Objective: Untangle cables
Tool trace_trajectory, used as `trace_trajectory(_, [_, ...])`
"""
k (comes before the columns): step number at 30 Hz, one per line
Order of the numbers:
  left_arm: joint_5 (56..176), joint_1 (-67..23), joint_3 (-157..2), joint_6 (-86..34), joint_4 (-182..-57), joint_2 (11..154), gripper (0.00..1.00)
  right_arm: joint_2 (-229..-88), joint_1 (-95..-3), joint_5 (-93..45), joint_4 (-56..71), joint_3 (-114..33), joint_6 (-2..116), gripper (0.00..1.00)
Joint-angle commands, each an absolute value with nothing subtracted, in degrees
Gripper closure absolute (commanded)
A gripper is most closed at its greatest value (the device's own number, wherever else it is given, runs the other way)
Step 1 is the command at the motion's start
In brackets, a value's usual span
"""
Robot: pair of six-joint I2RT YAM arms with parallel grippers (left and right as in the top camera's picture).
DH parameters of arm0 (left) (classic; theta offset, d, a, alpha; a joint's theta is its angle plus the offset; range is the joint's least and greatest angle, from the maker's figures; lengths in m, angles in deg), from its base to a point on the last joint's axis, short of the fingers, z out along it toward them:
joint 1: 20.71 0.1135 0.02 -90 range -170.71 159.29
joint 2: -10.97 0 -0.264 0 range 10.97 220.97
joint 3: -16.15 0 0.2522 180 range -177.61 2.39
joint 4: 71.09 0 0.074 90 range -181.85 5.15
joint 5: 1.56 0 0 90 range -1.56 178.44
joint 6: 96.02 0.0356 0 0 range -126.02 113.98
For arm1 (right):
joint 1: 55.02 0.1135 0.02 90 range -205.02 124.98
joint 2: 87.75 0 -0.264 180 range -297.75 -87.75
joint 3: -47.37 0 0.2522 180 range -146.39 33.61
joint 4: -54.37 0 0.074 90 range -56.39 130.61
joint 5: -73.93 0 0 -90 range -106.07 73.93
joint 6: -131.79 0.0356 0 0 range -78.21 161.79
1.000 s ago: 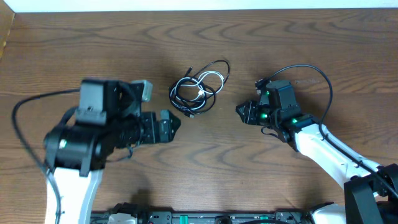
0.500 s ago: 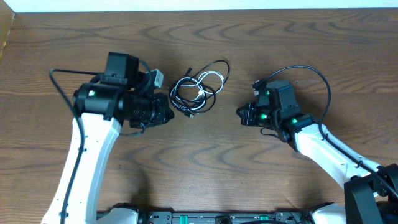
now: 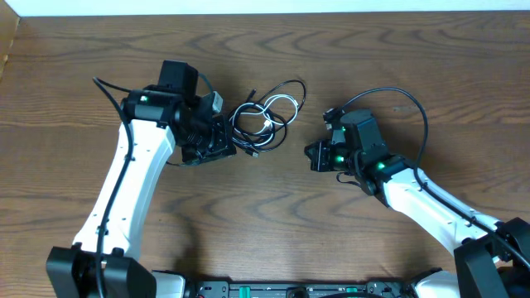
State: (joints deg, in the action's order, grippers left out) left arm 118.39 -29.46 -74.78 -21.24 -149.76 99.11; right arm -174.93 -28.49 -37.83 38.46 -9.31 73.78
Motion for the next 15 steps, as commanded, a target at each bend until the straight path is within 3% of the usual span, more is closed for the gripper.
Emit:
trace_trajectory(1, [119.09,-29.55,-74.67,-21.59,-150.11,99.33,0.92,-175.10,-27.40,-36.49,38.70,-9.22,73.19,0.99])
trace_trajectory(15, [119.07,-29.70,-74.65,-21.61,-150.83,99.35,0.92,-175.10,-25.85,-34.39,38.50,-9.22,72.99,0.97])
